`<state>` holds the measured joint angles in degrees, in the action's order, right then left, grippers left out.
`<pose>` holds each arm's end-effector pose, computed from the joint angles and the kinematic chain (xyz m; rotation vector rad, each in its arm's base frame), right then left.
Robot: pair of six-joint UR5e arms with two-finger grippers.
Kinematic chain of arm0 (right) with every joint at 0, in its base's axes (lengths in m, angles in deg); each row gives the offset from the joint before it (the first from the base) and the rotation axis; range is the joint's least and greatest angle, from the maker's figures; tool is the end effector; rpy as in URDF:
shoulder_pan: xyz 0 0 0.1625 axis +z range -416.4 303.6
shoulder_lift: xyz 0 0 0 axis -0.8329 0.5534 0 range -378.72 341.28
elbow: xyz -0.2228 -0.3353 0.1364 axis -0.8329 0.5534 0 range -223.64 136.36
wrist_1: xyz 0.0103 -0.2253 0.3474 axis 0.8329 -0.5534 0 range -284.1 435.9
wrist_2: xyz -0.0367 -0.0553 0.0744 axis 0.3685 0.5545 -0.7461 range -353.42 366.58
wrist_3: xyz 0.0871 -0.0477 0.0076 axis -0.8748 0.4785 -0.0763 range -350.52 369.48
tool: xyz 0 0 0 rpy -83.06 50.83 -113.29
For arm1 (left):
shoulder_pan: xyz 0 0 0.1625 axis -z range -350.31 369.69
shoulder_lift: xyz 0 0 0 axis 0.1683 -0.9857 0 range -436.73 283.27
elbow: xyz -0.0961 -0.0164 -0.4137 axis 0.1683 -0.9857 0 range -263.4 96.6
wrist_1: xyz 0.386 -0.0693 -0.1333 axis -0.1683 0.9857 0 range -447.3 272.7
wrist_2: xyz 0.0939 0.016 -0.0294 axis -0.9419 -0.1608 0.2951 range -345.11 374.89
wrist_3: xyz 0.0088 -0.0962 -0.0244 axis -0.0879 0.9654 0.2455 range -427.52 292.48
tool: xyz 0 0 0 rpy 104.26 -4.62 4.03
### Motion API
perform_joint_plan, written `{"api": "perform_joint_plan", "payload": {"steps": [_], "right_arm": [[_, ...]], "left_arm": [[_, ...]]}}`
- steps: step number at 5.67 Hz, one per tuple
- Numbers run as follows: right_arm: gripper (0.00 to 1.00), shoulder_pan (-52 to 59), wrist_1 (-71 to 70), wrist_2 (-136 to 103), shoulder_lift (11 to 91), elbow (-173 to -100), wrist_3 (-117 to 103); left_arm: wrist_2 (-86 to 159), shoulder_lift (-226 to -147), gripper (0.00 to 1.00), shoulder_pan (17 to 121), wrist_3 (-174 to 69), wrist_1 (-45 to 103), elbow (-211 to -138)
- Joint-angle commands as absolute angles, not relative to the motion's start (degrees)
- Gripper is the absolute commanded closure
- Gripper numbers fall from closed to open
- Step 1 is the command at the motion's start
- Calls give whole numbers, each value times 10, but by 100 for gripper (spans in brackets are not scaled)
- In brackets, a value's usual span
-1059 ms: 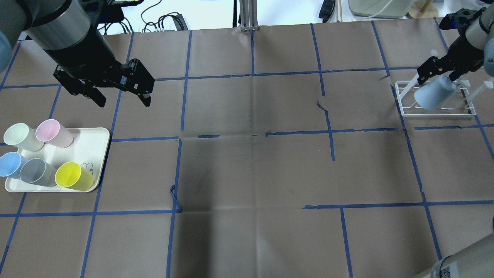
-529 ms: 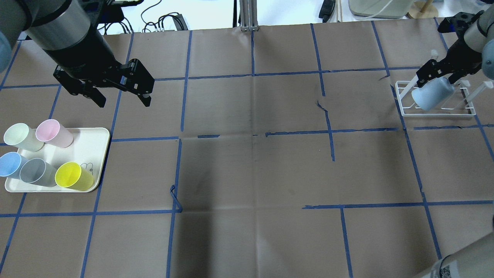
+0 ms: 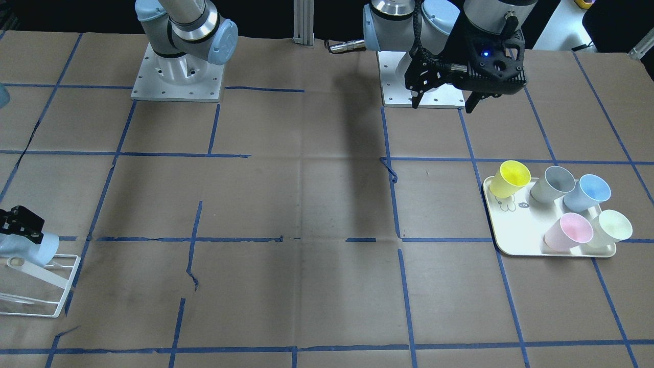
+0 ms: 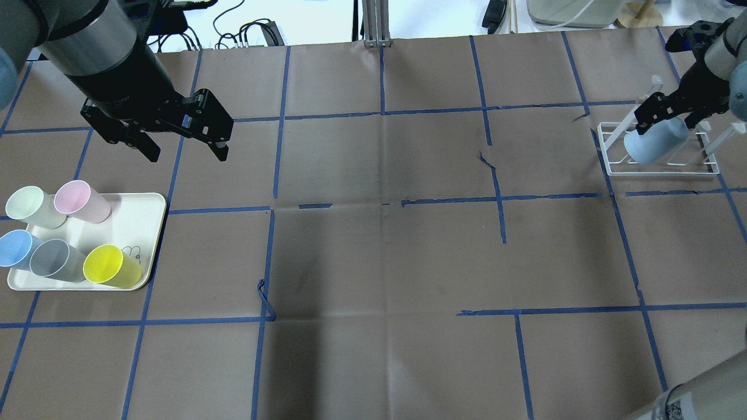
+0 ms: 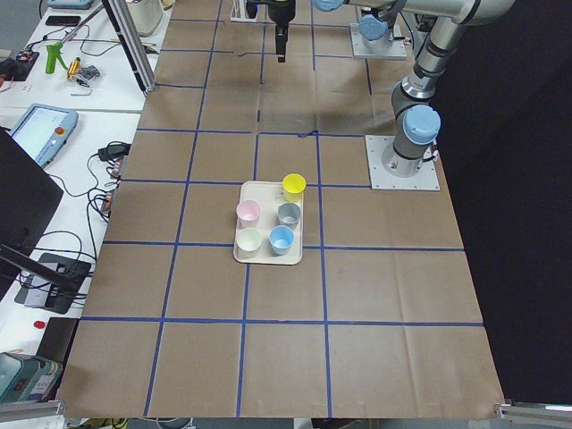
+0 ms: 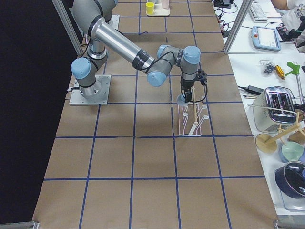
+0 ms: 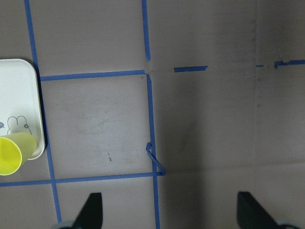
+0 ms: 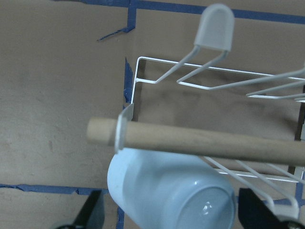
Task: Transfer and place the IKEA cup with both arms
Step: 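Close the right gripper on the light blue cup's base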
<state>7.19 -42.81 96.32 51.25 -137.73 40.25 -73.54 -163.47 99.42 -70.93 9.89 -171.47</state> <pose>-0.1520 -0.6066 0.3103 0.1183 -3.1031 0.1125 -0.1339 -0.4631 0.5193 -0.0848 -3.1115 -0.0527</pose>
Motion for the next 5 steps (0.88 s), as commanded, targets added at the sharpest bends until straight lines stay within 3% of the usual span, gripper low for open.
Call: {"api": "perform_joint_plan", "payload": {"steps": [1, 5], "right_arm": [[0, 71, -428, 961, 512, -1392, 400], [0, 70, -428, 955, 513, -1389, 409]], "left_arm": [[-735, -1635, 1, 994, -705, 98, -1716], [-736, -1637, 1, 992, -707, 85, -1723]]}}
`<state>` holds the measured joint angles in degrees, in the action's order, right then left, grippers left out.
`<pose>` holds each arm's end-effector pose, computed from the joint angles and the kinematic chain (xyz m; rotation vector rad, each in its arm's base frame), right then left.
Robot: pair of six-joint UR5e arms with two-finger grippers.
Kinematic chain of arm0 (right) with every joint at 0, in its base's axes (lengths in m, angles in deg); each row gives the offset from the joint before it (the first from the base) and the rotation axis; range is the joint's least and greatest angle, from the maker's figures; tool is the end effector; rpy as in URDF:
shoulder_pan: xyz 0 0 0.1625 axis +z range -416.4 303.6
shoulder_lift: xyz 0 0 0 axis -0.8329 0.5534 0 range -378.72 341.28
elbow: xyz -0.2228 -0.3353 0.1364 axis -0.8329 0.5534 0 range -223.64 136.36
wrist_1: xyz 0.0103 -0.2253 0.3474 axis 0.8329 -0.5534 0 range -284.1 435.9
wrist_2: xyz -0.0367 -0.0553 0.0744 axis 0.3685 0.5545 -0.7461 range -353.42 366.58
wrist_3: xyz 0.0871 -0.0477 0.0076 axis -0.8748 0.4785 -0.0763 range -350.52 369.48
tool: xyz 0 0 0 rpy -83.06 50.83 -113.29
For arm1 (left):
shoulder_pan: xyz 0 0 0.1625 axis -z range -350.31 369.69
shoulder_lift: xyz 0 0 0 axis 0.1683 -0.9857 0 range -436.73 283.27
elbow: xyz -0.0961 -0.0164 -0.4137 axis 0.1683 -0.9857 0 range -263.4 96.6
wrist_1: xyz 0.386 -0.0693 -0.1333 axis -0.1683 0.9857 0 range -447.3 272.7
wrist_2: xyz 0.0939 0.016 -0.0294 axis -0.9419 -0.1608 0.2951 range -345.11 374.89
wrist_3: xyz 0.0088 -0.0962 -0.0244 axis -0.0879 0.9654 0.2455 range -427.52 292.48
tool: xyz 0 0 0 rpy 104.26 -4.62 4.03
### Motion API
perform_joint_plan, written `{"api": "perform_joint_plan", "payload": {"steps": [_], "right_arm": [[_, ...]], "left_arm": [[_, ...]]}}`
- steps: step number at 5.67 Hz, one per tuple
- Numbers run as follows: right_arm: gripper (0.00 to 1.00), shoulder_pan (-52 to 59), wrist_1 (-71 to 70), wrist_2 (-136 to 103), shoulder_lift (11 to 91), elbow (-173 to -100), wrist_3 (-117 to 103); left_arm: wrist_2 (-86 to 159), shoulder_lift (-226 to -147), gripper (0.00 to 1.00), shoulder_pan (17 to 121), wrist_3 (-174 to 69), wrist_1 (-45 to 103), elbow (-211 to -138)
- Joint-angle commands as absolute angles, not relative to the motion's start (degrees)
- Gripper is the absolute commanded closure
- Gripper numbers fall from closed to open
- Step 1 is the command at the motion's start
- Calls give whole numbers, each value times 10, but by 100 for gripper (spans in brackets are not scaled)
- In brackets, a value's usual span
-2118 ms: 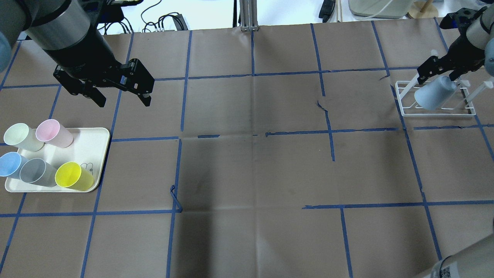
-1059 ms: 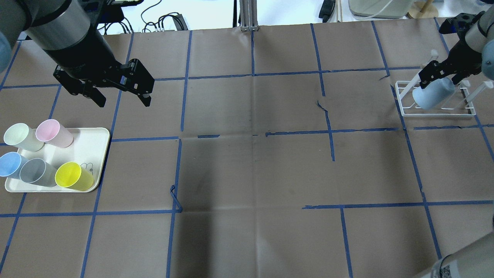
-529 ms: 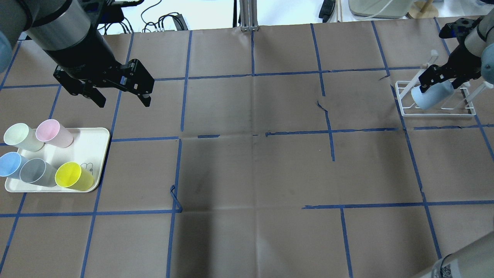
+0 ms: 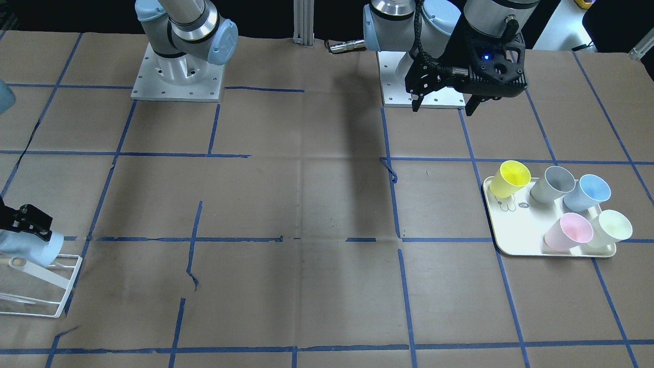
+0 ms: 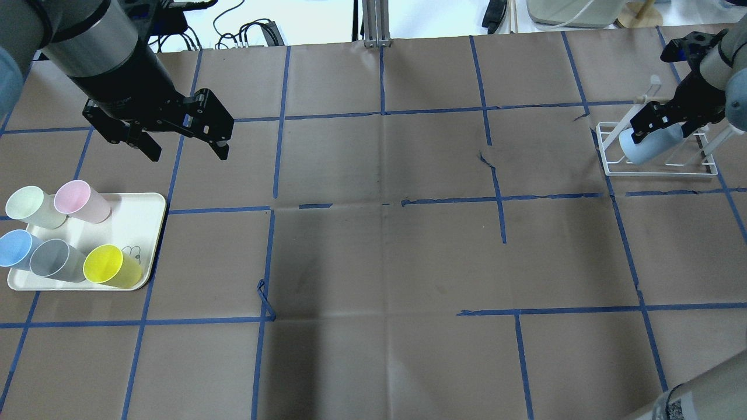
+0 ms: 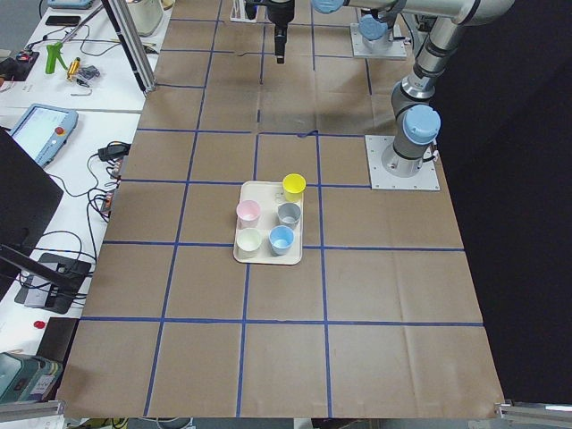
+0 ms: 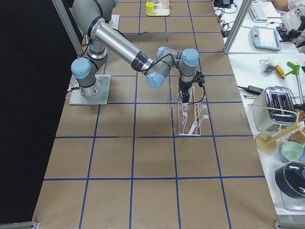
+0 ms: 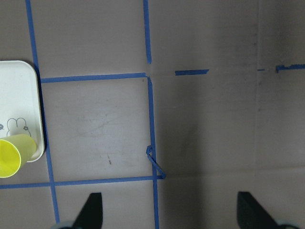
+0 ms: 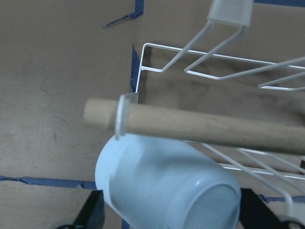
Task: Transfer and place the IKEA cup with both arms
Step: 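Close the right gripper on the light blue cup's base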
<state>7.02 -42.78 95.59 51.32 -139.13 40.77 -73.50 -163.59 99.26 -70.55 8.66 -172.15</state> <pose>-0.1497 -0.6009 0.2997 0.1292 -3.1256 0.0902 -0.1327 -0.4656 0.5146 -0.0703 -3.1116 -0.0411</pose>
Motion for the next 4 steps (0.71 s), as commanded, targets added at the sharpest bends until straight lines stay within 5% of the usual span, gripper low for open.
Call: {"api": "perform_joint_plan", "payload": {"steps": [1, 2, 4], "right_arm": [[0, 69, -428, 954, 513, -1388, 422], [9, 65, -428, 953, 513, -1390, 424], [8, 61, -428, 953, 513, -1394, 424]], "left_arm": [[-758, -1638, 1, 992, -707, 85, -1724], [-760, -1638, 1, 992, -706, 86, -1723], [-761, -1636, 1, 990, -708, 87, -1723]]}}
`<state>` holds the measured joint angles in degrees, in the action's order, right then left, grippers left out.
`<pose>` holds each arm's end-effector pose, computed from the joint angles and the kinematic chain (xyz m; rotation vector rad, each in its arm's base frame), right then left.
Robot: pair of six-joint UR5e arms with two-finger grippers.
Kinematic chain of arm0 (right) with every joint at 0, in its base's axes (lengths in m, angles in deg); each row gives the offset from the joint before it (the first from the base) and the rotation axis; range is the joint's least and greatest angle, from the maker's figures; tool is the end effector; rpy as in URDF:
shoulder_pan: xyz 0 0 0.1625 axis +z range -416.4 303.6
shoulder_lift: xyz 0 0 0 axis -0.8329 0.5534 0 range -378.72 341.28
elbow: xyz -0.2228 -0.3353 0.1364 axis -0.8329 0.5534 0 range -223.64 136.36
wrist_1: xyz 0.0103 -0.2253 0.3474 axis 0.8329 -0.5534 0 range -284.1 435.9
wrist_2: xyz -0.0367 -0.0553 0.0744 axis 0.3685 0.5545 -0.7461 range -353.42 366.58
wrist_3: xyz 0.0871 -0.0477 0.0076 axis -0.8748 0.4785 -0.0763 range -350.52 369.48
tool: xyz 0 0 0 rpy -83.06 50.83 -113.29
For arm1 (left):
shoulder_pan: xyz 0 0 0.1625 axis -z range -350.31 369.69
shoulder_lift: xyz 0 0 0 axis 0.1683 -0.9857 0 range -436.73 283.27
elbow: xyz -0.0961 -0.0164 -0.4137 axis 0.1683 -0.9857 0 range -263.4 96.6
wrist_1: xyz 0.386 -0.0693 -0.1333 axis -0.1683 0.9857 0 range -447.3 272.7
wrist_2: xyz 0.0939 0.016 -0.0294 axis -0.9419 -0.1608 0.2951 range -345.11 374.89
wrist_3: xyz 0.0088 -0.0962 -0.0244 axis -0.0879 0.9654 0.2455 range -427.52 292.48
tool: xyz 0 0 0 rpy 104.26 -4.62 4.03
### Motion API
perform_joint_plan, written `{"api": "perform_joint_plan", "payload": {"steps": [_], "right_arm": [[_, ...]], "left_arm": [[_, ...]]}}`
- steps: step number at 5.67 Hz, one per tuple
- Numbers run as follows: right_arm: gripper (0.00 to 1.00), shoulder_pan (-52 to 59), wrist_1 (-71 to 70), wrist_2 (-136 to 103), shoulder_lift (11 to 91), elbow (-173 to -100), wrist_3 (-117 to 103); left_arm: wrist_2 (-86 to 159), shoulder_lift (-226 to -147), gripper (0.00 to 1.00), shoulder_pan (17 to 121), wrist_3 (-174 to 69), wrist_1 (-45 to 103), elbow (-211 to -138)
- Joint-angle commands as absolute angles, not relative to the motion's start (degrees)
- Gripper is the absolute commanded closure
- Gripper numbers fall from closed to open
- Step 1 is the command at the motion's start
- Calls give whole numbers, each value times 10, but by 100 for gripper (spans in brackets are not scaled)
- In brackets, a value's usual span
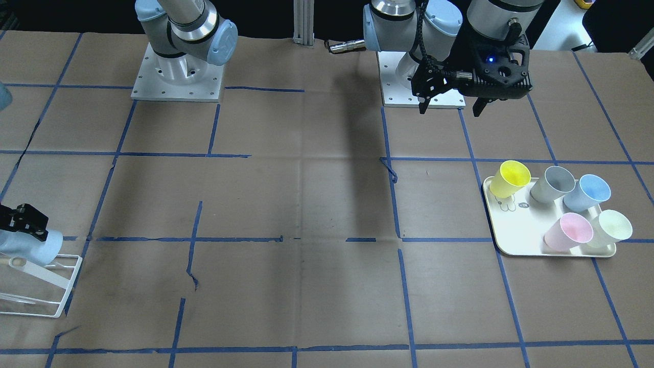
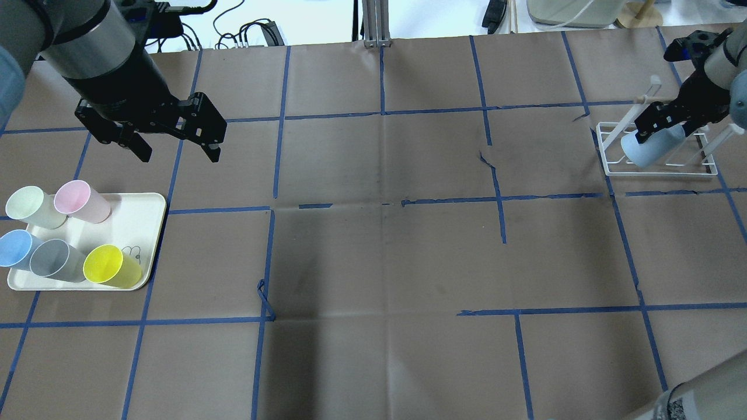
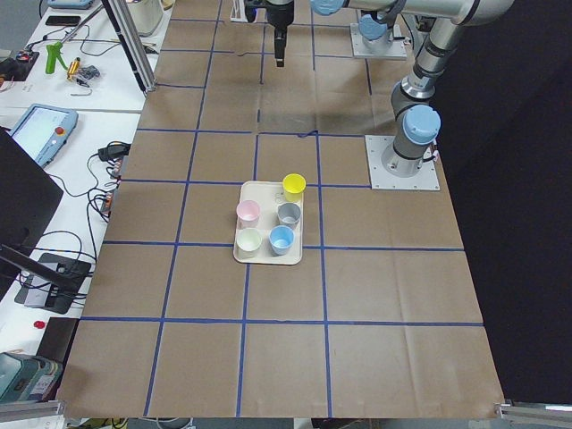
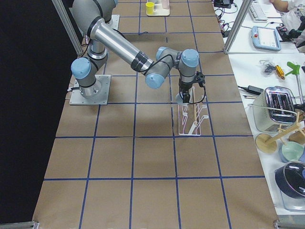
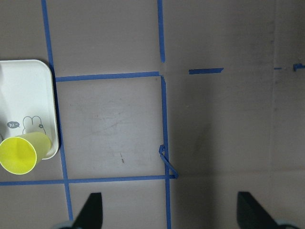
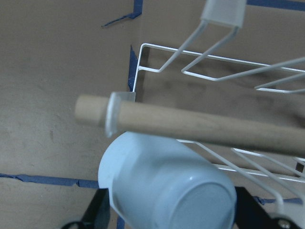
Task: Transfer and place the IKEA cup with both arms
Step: 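Close the right gripper on the light blue cup's base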
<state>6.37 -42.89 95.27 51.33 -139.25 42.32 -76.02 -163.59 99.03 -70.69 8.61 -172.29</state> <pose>-0.1559 -0.5991 0.2990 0.1541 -3.1281 0.0943 -0.1264 -0.4660 0.5135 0.0691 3.1256 0.0459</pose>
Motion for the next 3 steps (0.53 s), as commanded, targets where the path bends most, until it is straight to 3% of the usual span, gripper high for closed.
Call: {"api": "perform_joint_plan", "payload": {"steps": [1, 3], "right_arm": [[8, 57, -428, 952, 512, -1394, 424], [49, 52, -427, 919, 513, -1393, 425]], "left_arm": [[-761, -1636, 1, 989, -710, 87, -1723], [-758, -1636, 1, 989, -712, 86, -1728]]}}
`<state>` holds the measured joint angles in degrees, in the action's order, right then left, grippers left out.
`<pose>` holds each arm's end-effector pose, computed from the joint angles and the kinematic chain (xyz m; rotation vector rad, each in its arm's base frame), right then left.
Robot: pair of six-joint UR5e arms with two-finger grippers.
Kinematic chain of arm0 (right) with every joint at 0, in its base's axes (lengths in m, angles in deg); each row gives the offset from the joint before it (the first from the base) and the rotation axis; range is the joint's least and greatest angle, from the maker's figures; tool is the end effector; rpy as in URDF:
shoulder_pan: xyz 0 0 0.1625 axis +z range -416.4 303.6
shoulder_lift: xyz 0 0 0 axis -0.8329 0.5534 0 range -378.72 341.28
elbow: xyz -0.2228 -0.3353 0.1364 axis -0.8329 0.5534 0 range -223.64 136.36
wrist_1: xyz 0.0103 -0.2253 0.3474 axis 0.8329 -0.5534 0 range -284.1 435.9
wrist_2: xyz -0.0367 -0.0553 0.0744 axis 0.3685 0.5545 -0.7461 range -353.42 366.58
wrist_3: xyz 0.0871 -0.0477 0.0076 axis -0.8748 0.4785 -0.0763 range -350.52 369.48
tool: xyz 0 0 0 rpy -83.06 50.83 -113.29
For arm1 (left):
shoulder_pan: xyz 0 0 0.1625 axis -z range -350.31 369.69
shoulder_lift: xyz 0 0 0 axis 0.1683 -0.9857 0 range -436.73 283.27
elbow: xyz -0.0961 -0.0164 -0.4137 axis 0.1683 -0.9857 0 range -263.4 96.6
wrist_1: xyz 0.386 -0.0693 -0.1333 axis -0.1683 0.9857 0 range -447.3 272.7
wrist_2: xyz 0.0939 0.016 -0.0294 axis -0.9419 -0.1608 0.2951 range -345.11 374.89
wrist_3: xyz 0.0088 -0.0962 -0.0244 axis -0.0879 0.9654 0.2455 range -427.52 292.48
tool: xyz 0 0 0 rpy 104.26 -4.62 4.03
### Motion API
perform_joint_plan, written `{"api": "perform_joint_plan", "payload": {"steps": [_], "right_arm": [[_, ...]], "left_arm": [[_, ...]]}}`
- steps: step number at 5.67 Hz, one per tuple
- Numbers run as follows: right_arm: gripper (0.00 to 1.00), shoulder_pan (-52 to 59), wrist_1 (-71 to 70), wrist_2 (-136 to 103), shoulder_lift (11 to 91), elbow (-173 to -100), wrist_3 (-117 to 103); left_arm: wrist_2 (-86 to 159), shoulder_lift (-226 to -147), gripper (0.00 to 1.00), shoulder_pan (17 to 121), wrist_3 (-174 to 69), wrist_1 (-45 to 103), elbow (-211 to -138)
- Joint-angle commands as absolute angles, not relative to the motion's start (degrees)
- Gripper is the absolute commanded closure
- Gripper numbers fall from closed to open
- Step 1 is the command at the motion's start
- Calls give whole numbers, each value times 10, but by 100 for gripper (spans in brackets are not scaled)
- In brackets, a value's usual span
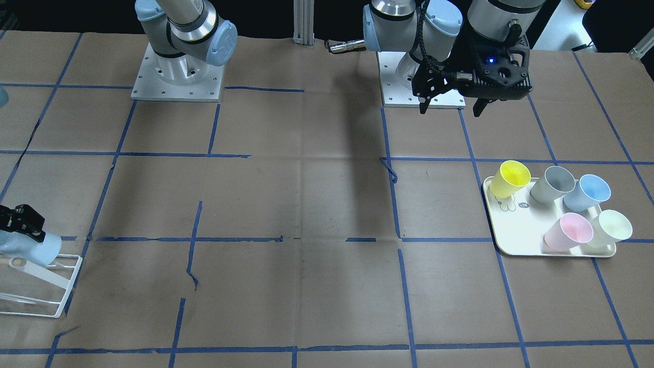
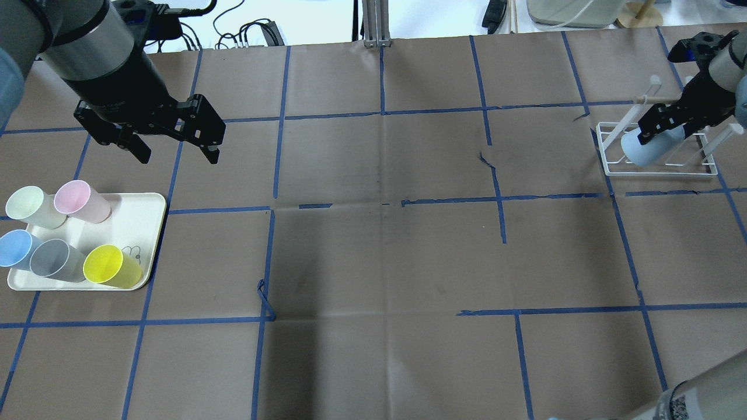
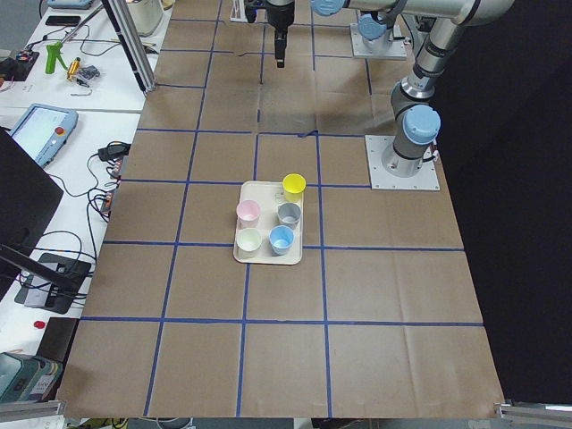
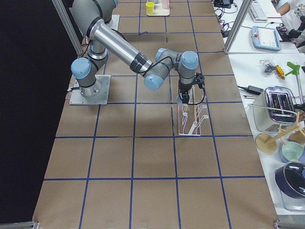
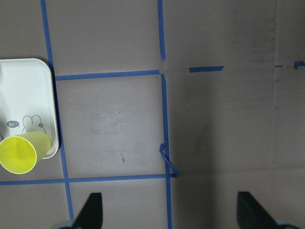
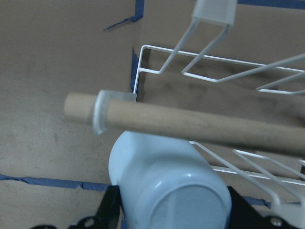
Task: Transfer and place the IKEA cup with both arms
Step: 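Close the right gripper on the light blue cup's base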
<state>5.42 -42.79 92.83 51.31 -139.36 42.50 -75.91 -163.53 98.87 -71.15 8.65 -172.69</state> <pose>-0.1617 -0.5978 0.2979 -0.1338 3.1065 -0.1218 -0.1253 -0.4654 0.5105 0.0774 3.1276 0.0563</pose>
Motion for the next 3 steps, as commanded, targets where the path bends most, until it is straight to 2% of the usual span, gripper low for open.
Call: {"api": "perform_joint_plan", "payload": {"steps": [1, 3], "right_arm": [[60, 52, -426, 919, 515, -1391, 425], [60, 52, -421, 921, 532, -1383, 421]], "left_arm": [[-758, -1635, 1, 989, -712, 87, -1728], [-757, -1635, 1, 989, -712, 87, -1730]]}}
